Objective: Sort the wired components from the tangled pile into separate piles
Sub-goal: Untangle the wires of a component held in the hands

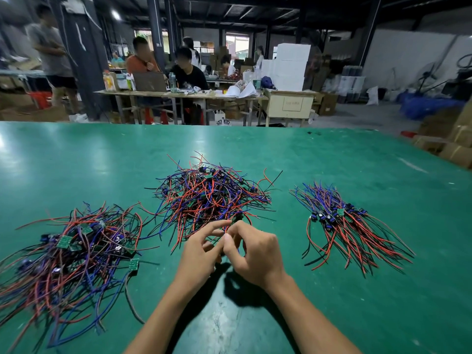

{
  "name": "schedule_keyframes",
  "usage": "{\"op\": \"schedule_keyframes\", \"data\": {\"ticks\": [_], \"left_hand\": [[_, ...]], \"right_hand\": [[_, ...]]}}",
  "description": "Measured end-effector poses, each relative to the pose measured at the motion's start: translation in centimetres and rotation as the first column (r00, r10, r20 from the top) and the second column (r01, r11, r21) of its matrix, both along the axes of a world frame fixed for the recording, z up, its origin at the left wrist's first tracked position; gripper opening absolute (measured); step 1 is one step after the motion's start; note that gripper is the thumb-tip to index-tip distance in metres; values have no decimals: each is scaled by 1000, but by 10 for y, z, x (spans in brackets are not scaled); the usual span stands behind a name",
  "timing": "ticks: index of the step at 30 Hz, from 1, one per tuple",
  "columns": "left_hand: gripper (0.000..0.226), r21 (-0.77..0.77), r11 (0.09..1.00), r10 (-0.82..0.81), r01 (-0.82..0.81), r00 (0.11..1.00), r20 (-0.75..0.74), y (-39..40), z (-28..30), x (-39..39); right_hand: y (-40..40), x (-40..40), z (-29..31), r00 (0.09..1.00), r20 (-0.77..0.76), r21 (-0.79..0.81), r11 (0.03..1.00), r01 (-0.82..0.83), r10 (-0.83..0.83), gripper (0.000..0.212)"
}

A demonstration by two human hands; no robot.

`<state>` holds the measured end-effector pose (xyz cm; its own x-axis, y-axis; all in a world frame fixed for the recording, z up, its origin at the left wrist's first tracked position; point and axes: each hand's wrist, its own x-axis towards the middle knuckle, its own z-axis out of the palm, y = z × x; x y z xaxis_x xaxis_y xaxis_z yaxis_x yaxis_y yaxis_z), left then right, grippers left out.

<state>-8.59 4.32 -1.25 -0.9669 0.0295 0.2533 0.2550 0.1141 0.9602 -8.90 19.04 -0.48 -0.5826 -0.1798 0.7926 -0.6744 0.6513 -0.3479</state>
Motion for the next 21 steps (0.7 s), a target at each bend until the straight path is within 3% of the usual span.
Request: {"op": "schedule_keyframes", "data": {"ticks": [5,8,10,11,13,15,21], "left_hand": [[31,-142,980,135,-140,990,-39,-2,-5,-5],[19,-45,990,134,-134,991,1,0,-4,-5],[16,9,985,169,-170,985,20,1,-3,-4],[15,20,982,190,-190,981,26,1,-3,-4],[13,20,977,212,-212,977,23,0,-3,-4],[13,-48,973,226,-227,974,-22,0,-1,-3],[12,-44,977,209,-211,977,-38,1,3,0]], "right_hand": [[-3,3,0,994,113,-5,1000,11,-11,22],[-1,2,1,977,212,-97,994,42,-21,31],[1,-3,1,965,253,-141,984,106,-68,23],[3,-7,0,950,291,-98,985,144,-110,21],[8,-15,-4,894,409,109,982,153,-185,46],[12,-21,-7,834,482,262,953,153,-267,54],[13,-23,-6,844,377,161,925,346,-381,25]]}}
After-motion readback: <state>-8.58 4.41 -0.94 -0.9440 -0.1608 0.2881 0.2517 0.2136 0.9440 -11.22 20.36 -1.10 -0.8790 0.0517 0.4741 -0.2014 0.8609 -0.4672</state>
